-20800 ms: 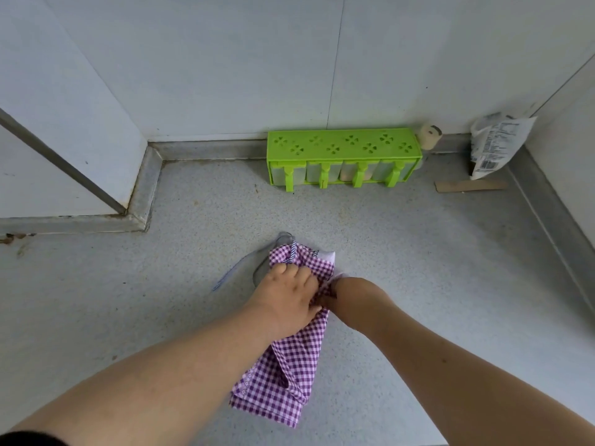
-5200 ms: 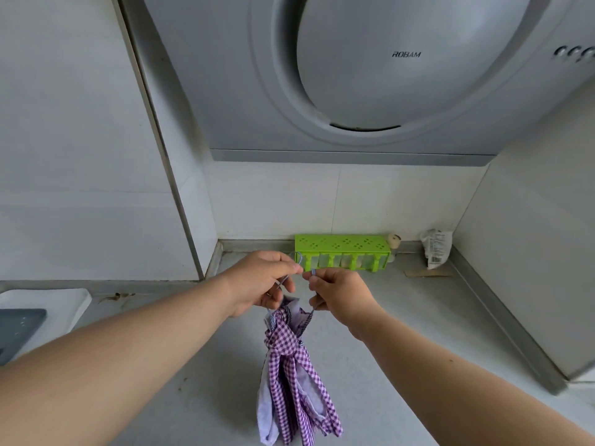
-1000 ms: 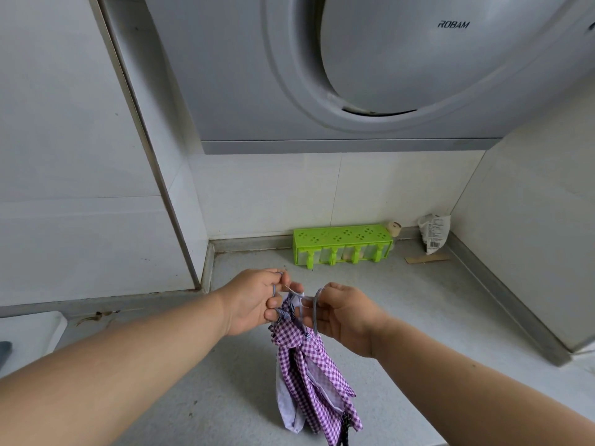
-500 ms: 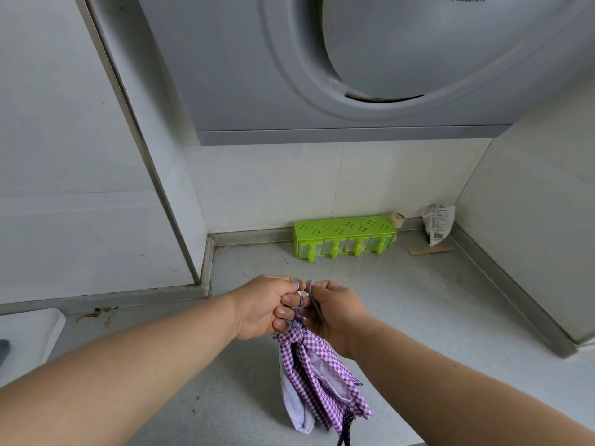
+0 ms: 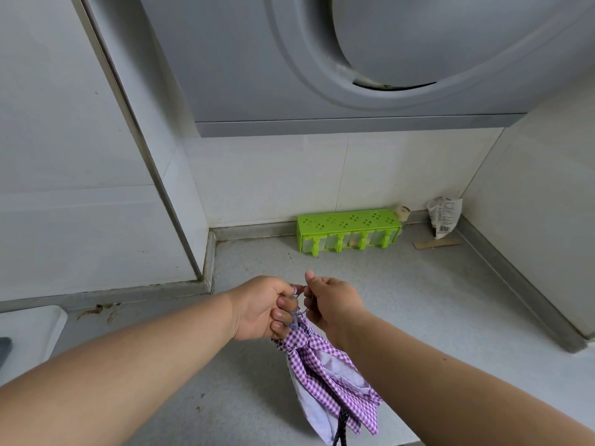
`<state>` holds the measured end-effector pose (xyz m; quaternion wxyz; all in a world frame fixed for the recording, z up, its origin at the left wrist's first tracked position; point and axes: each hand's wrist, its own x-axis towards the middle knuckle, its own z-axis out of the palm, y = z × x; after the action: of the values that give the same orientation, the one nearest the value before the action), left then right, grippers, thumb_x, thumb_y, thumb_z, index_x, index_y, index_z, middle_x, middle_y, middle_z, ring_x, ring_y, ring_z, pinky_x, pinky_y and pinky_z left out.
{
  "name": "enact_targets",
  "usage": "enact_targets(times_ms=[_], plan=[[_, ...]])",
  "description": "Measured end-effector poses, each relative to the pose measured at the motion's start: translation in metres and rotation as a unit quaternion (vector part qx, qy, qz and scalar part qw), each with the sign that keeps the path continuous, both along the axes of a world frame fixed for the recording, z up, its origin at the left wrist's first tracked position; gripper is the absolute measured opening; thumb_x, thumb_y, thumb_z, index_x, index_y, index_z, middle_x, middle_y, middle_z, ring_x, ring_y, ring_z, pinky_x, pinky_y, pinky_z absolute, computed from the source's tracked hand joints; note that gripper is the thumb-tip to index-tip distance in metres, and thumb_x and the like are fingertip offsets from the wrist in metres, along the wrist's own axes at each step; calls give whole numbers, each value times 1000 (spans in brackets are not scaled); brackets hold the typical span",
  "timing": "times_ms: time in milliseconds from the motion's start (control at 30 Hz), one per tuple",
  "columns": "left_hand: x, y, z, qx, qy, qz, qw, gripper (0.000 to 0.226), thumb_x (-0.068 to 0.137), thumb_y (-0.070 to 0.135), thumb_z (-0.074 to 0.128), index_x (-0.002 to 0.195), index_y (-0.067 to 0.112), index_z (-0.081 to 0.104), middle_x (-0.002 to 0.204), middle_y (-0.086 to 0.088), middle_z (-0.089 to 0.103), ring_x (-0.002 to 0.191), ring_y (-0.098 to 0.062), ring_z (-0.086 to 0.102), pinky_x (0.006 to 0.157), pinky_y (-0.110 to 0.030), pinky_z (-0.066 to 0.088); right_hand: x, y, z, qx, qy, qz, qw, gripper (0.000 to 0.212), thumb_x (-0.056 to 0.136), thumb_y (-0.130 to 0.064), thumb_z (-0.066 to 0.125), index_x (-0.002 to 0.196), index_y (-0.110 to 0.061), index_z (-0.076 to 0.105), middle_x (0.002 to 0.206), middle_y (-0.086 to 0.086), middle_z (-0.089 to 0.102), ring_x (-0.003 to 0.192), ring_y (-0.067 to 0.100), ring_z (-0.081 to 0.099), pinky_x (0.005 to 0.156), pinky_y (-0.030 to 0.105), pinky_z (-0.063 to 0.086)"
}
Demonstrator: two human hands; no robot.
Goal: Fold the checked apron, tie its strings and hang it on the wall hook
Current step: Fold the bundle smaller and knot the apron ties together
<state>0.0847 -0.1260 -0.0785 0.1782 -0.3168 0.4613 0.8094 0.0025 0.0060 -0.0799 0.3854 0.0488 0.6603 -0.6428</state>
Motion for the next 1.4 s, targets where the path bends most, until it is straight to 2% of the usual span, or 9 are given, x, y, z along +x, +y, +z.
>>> enact_targets(times_ms=[167,233,433,533,700,833,1000,1200,1400], plan=[[2,-6,-4,19,-18,-5,1000,15,97,16,35,85,19,43,66,4,26,52,-12,23,51,-26,23,0,-1,3,33,167,93,981,10,101,-11,64,100,-9,73,80,4,74,62,9,66,64,25,58],[4,-8,-3,22,-22,-8,999,16,96,21,35,86,17,47,67,3,26,55,-12,21,54,-27,21,1,-1,6,63,237,141,959,18,100,-4,60,101,-14,75,87,3,76,63,4,67,65,26,57],[5,-12,1,26,-19,2,999,39,106,43,32,81,19,50,69,2,24,71,-17,9,58,-28,16,2,2,12,121,366,259,886,25,94,-12,60,105,-25,79,74,-8,72,51,10,53,50,24,44],[4,-10,0,26,-23,14,999,50,109,49,31,74,19,51,66,2,24,71,-16,8,58,-28,15,3,1,13,126,394,280,866,17,94,-22,67,105,-28,80,85,-11,76,71,6,67,66,22,52],[4,-11,-7,33,-19,34,999,48,109,38,32,70,22,52,63,5,29,58,-12,15,59,-29,13,1,-1,10,124,396,304,858,13,91,-32,77,104,-28,78,90,-14,75,84,0,69,78,22,56],[5,-11,-5,25,-27,33,999,51,108,38,27,66,22,51,67,5,25,57,-12,19,58,-29,15,0,-6,4,155,407,275,857,5,95,-29,72,93,-27,75,86,-7,74,81,13,69,74,33,55],[5,-9,-6,13,-15,81,997,37,104,23,32,74,20,53,65,4,31,55,-12,26,53,-27,23,-1,-10,-1,143,393,237,877,10,96,-24,70,87,-27,71,80,-7,71,71,8,63,66,25,50],[8,-6,-7,-49,3,141,989,30,107,11,42,79,16,51,61,2,35,54,-12,28,53,-26,26,-2,-14,-4,127,362,216,898,12,97,-20,70,85,-24,70,74,0,73,68,15,69,72,38,60],[17,-9,-4,-104,15,110,988,26,105,5,49,80,11,53,59,0,43,52,-12,37,50,-25,32,3,-17,-6,93,265,187,941,9,97,-15,68,89,-14,72,79,8,75,66,15,67,72,40,62]])
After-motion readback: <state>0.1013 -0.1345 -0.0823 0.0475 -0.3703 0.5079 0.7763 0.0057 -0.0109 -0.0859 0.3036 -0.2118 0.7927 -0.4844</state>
